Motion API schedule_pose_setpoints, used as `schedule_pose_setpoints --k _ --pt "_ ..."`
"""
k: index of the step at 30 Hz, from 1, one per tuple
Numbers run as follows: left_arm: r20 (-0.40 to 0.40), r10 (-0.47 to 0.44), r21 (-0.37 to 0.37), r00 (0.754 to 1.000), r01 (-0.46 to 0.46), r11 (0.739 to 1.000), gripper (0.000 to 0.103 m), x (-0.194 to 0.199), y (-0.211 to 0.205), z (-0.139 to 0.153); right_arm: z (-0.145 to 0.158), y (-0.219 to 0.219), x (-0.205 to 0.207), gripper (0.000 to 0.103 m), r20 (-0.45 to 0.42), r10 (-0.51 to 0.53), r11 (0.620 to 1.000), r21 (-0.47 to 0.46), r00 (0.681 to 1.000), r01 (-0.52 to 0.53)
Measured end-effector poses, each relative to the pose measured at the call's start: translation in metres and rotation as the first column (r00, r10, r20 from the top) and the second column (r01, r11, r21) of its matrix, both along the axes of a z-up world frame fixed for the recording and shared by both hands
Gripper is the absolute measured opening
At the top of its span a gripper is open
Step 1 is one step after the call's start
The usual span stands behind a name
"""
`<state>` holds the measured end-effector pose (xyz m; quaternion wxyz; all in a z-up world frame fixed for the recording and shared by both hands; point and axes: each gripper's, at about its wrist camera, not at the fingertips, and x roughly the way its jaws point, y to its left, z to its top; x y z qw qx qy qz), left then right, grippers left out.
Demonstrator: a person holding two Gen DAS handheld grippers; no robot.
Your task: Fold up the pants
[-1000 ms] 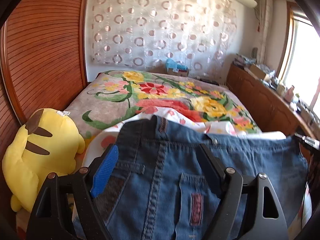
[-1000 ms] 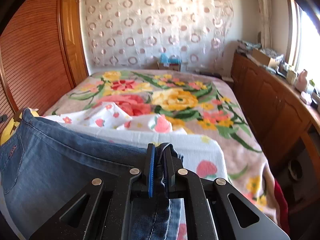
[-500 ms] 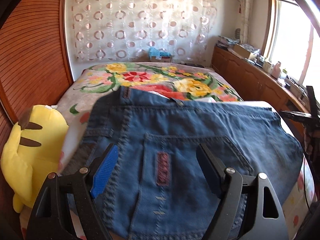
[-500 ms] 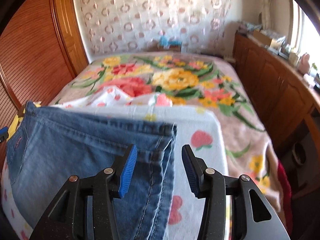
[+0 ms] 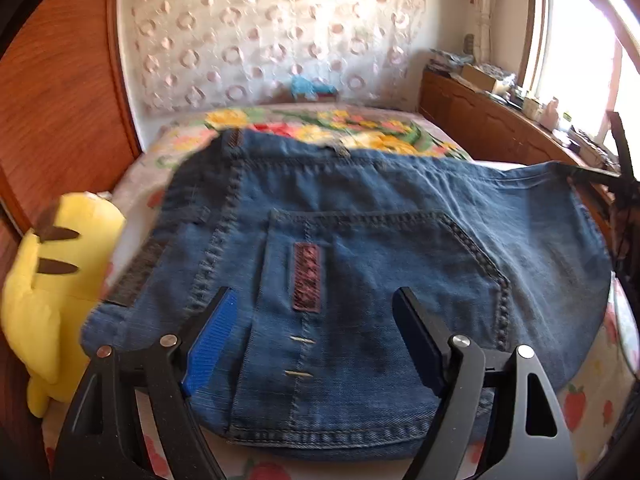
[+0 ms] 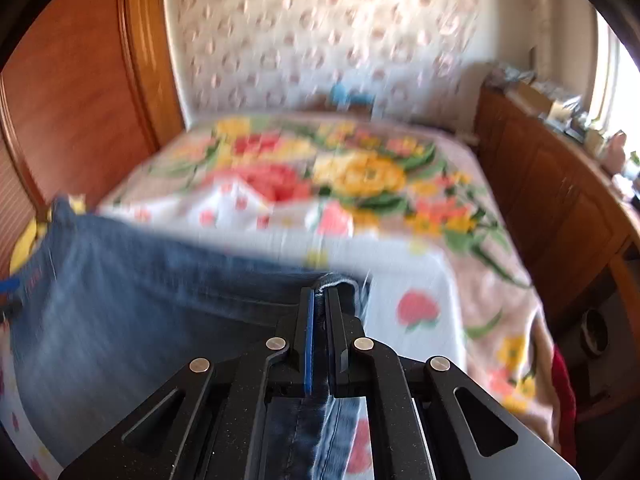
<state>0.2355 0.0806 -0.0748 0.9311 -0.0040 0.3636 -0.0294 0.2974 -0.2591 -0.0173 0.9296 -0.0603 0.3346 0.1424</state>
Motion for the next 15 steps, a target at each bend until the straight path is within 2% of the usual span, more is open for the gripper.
schedule_pose_setpoints --k 3,7,9,11,15 --pt "0.060 0.014 0.045 0.998 -0.017 0.999 0.081 -0.007 -0.003 0.005 0.001 -0.002 0.009 0.005 -0.007 -0.020 1.000 -0.012 1.000 0.020" --pt "0.056 0.003 0.021 0.998 -0.004 1.000 0.081 -0.011 0.000 0.007 -0.007 -0.005 0.012 0.005 -0.039 -0.036 0.999 -0.019 0.999 0.035" --pt "0.046 -0.009 0.017 0.999 0.008 1.000 0.081 -0.013 0.000 0.008 -0.003 -0.008 0.006 0.013 -0.040 -0.037 0.999 0.006 0.999 0.037" --pt "0.039 -0.020 0.009 0.999 0.020 1.000 0.081 -0.017 -0.002 0.009 0.001 -0.009 -0.005 0.039 -0.038 -0.057 0.998 0.008 0.998 0.057" --pt "0.042 -0.038 -0.018 0.998 0.039 0.999 0.081 -0.028 -0.007 0.014 0.004 -0.013 -0.035 0.045 -0.046 -0.060 0.998 0.033 0.997 0.061"
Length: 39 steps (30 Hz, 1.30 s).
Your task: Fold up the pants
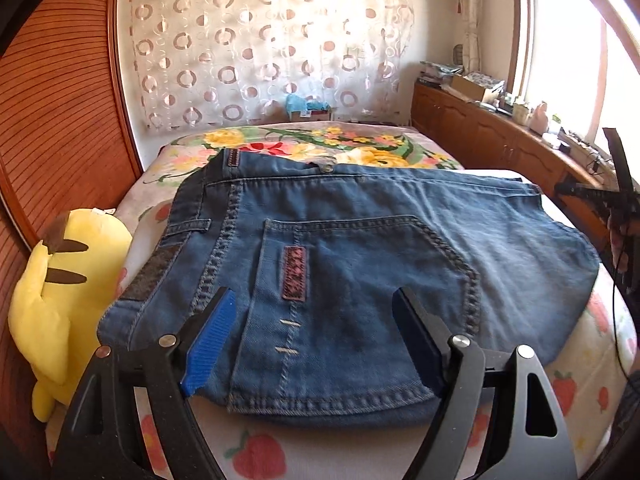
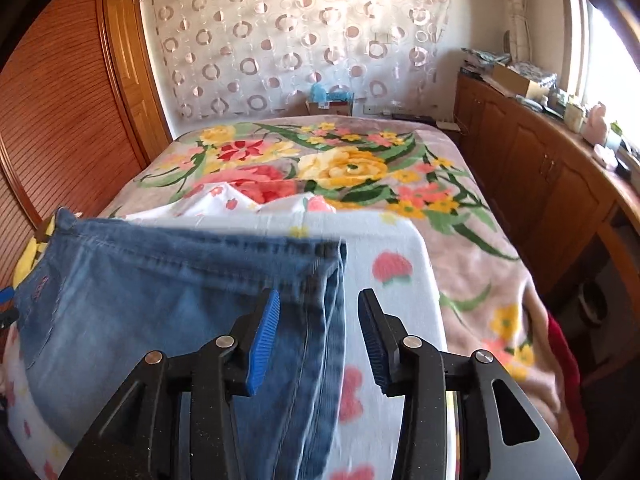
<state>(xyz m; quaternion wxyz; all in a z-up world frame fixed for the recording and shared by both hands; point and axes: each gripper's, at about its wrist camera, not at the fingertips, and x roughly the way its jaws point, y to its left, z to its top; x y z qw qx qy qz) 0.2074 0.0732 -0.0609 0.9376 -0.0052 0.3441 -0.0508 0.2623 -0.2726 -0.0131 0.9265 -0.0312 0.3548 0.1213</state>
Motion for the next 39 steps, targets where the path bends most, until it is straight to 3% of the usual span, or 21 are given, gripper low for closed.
schedule_pose_setpoints --k 12,16,26,34,39 --pt "0.014 -0.008 -0.013 1.000 0.008 1.000 0.081 -0.038 -0.011 0.005 -0.017 -0.019 -0.069 0.051 -0.074 0.030 0.999 0.041 0.997 -0.027" --pt "0.024 -0.005 -0.004 1.000 0.005 1.000 0.081 -0.053 -0.014 0.008 -0.024 -0.017 -0.070 0.054 -0.103 0.048 0.997 0.064 0.994 -0.041" --pt "0.043 0.019 0.020 0.999 -0.020 1.000 0.081 -0.078 -0.013 0.015 -0.031 -0.012 -0.066 0.054 -0.103 0.022 1.000 0.023 0.994 -0.020" --pt "0.028 0.043 0.016 0.999 -0.043 0.999 0.081 -0.086 -0.005 0.011 -0.039 0.003 -0.075 0.054 -0.048 0.032 0.998 -0.055 0.998 -0.035" --pt "0.016 0.070 0.025 0.997 -0.070 0.997 0.081 -0.083 0.009 0.008 -0.042 0.004 -0.076 0.054 -0.046 0.035 0.998 -0.051 0.998 -0.037"
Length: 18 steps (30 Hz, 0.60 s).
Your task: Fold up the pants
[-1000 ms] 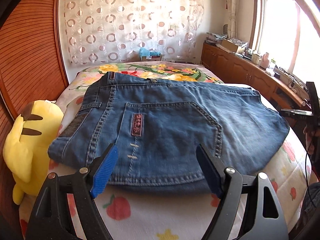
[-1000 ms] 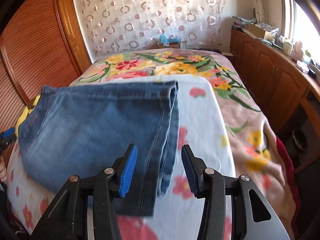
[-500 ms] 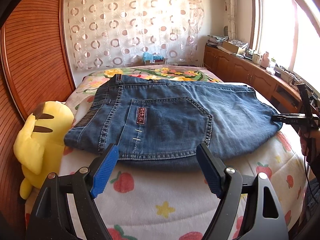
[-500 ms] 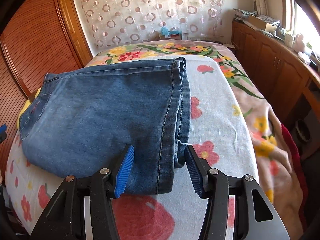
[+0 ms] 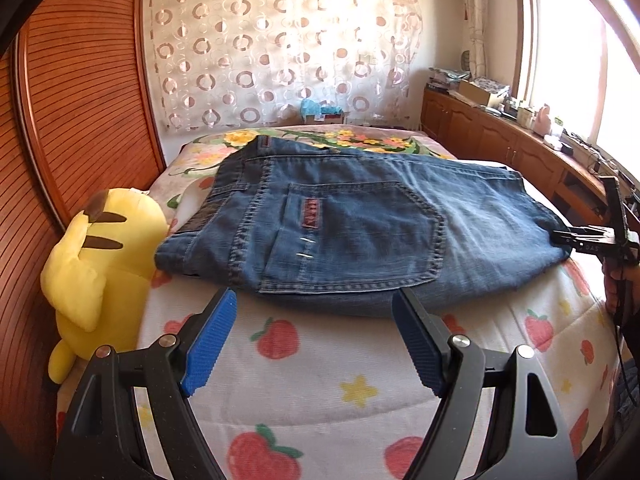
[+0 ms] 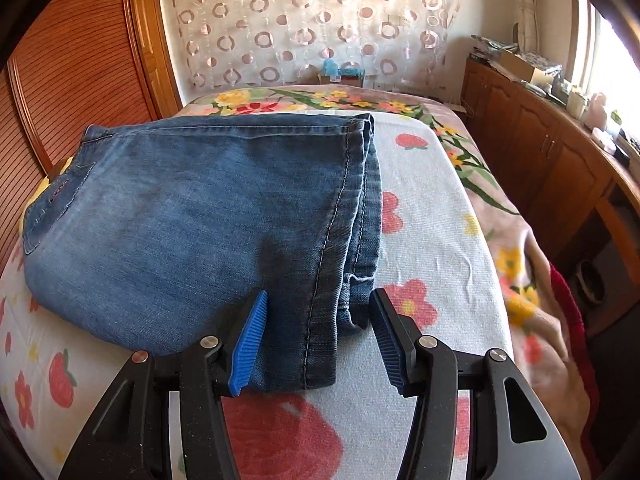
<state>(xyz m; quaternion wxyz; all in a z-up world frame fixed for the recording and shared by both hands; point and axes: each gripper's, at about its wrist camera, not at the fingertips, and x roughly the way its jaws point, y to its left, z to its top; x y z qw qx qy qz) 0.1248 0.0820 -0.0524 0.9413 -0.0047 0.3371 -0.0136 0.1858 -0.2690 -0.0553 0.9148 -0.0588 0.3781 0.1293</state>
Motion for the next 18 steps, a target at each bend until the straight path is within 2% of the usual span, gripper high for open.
schedule_pose_setpoints --k 7,13,18 --pt "-0.022 0.074 -0.005 0.997 -0.074 0.997 0.081 0.025 0.042 -0.005 0.000 -0.001 -0.002 0.054 0.005 0.000 1.000 -0.009 1.000 0.000" --pt "-0.056 0.159 0.047 0.986 -0.157 0.987 0.081 0.059 0.075 -0.015 0.000 -0.001 -0.002 0.054 0.007 0.001 1.000 -0.013 1.000 -0.001" --pt "-0.082 0.197 0.042 0.977 -0.194 0.980 0.081 0.080 0.099 -0.020 0.001 -0.001 -0.002 0.054 0.007 0.000 1.000 -0.016 1.000 0.000"
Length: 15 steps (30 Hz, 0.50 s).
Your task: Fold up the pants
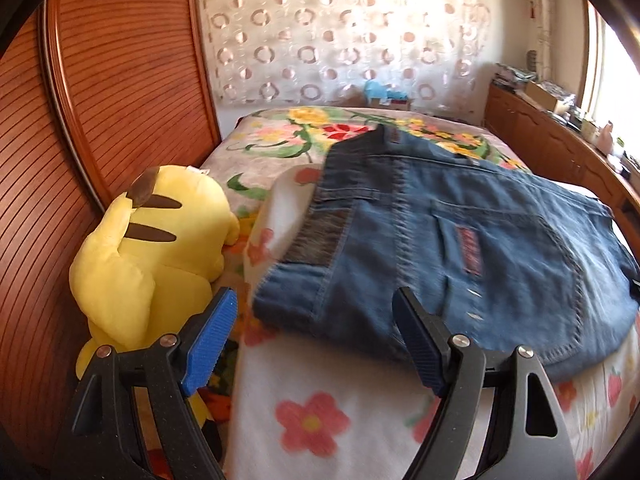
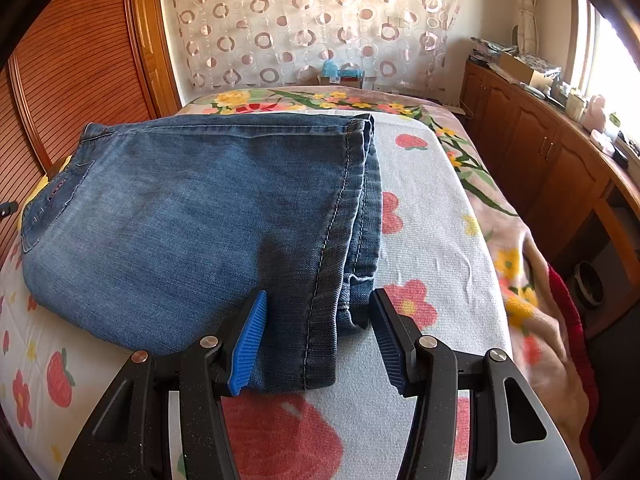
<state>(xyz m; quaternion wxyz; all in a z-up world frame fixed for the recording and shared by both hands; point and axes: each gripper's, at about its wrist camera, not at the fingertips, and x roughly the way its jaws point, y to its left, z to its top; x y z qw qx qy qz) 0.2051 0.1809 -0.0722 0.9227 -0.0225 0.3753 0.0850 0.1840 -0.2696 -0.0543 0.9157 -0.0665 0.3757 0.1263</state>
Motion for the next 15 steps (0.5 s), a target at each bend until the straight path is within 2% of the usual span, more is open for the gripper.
schedule_pose_setpoints --k 8,15 --pt "-0.059 0.025 -0.029 0.998 -0.027 0.999 0.081 0.024 0.013 -0.015 0.000 0.001 0.000 0.054 0.000 0.001 1.000 -0.001 1.000 -0.001" --pt "-0.100 0.033 -0.045 0.994 -0.037 0.998 0.081 0.027 0.014 -0.030 0.000 0.001 0.000 0.054 0.000 0.001 1.000 -0.001 1.000 -0.001"
